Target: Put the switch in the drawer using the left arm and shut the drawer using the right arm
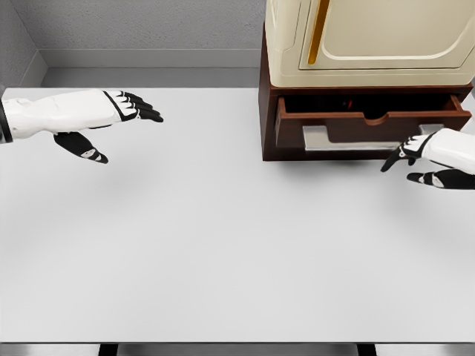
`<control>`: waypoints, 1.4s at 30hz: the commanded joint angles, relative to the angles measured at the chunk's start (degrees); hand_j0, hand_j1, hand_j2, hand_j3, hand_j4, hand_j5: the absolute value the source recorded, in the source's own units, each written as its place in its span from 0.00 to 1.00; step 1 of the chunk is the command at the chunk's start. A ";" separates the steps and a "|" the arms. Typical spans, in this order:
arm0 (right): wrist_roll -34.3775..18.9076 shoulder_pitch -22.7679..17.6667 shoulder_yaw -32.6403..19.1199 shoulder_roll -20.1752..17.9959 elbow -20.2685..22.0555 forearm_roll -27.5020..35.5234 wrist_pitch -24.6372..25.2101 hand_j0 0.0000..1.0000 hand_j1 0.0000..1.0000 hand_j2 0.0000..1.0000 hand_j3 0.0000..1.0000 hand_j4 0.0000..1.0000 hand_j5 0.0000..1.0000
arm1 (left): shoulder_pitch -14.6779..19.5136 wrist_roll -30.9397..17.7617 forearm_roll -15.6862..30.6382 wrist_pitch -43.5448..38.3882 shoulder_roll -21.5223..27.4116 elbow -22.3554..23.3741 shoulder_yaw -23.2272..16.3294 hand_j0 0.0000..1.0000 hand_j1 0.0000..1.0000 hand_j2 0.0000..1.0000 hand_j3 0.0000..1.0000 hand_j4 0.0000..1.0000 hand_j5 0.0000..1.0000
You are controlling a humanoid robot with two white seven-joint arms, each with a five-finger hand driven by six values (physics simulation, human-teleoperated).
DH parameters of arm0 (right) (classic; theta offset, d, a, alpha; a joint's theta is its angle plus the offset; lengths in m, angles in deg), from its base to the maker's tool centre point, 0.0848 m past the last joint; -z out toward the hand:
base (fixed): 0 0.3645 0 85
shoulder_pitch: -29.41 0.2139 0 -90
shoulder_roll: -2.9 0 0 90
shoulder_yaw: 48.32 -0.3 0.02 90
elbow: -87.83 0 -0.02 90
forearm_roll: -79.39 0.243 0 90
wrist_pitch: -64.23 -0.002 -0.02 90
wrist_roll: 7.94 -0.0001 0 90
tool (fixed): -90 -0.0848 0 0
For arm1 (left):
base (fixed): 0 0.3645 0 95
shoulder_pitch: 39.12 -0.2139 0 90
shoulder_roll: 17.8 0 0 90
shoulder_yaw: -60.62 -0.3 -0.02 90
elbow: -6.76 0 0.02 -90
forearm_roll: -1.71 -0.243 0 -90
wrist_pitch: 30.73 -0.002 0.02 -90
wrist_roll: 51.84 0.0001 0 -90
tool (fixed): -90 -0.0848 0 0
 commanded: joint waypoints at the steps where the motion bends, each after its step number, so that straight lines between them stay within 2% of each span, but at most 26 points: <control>1: 0.34 0.18 1.60 0.49 -1.56 -0.24 -0.09 0.61 0.61 0.61 0.61 0.61 0.61 | 0.00 0.03 0.38 -0.11 0.04 0.00 0.05 1.00 1.00 1.00 1.00 1.00 1.00; 4: 0.34 2.02 3.98 1.10 -3.31 -0.24 -0.09 0.62 0.62 0.62 0.62 0.62 0.62 | 0.00 0.03 0.38 -0.11 0.04 0.08 0.05 1.00 1.00 1.00 1.00 1.00 1.00; 11: 0.34 4.31 4.07 1.89 -5.25 -1.64 -0.09 0.63 0.63 0.63 0.63 0.63 0.63 | 0.00 0.03 0.38 -0.11 0.13 0.08 0.05 1.00 1.00 1.00 1.00 1.00 1.00; 14: 0.34 7.38 7.49 2.42 -6.83 -1.64 -0.09 0.63 0.63 0.63 0.63 0.63 0.63 | 0.00 0.03 0.38 -0.11 0.13 0.08 0.05 1.00 1.00 1.00 1.00 1.00 1.00; 19: 0.34 8.26 7.84 2.86 -8.06 -1.73 -0.09 0.63 0.63 0.63 0.63 0.63 0.63 | 0.09 0.03 0.38 -0.11 0.13 0.08 0.05 1.00 1.00 1.00 1.00 1.00 1.00; 21: 0.34 10.46 9.95 3.65 -9.91 -1.82 -0.09 0.64 0.64 0.64 0.64 0.64 0.64 | 0.09 0.03 0.38 -0.11 0.13 0.08 0.05 1.00 1.00 1.00 1.00 1.00 1.00; 23: 0.34 10.64 10.13 3.65 -10.00 -1.91 -0.09 0.64 0.64 0.64 0.64 0.64 0.64 | 0.09 0.03 0.38 -0.11 0.13 0.08 0.05 1.00 1.00 1.00 1.00 1.00 1.00; 28: 0.34 7.74 10.13 2.16 -3.85 -2.52 -0.09 0.64 0.64 0.64 0.64 0.64 0.64 | 0.26 0.03 0.38 -0.11 0.04 -0.09 0.05 1.00 1.00 1.00 1.00 1.00 1.00; 29: 0.34 6.51 10.04 1.63 -1.21 -2.52 -0.09 0.72 0.72 0.72 0.72 0.72 0.72 | 0.26 0.03 0.38 -0.11 0.13 -0.09 0.05 1.00 1.00 1.00 1.00 1.00 1.00; 30: 0.34 4.66 9.78 1.46 3.27 -2.61 -0.09 1.00 1.00 1.00 1.00 1.00 1.00 | 0.35 0.03 0.38 -0.11 0.04 -0.18 0.05 1.00 1.00 1.00 1.00 1.00 1.00; 31: 0.34 3.00 9.78 1.10 5.90 -2.61 -0.09 1.00 1.00 1.00 1.00 1.00 1.00 | 0.18 0.03 0.38 -0.11 0.13 -0.18 0.05 1.00 1.00 1.00 1.00 1.00 1.00; 32: 0.34 2.64 9.78 1.02 6.70 -2.79 -0.09 1.00 1.00 1.00 1.00 1.00 1.00 | 0.00 0.03 0.38 -0.11 0.13 0.00 0.05 1.00 1.00 1.00 1.00 1.00 1.00; 42: 0.34 2.11 9.87 0.84 6.70 -2.88 -0.09 1.00 1.00 1.00 1.00 1.00 1.00 | -0.09 0.03 0.38 -0.11 0.04 0.00 -1.54 1.00 1.00 1.00 1.00 1.00 1.00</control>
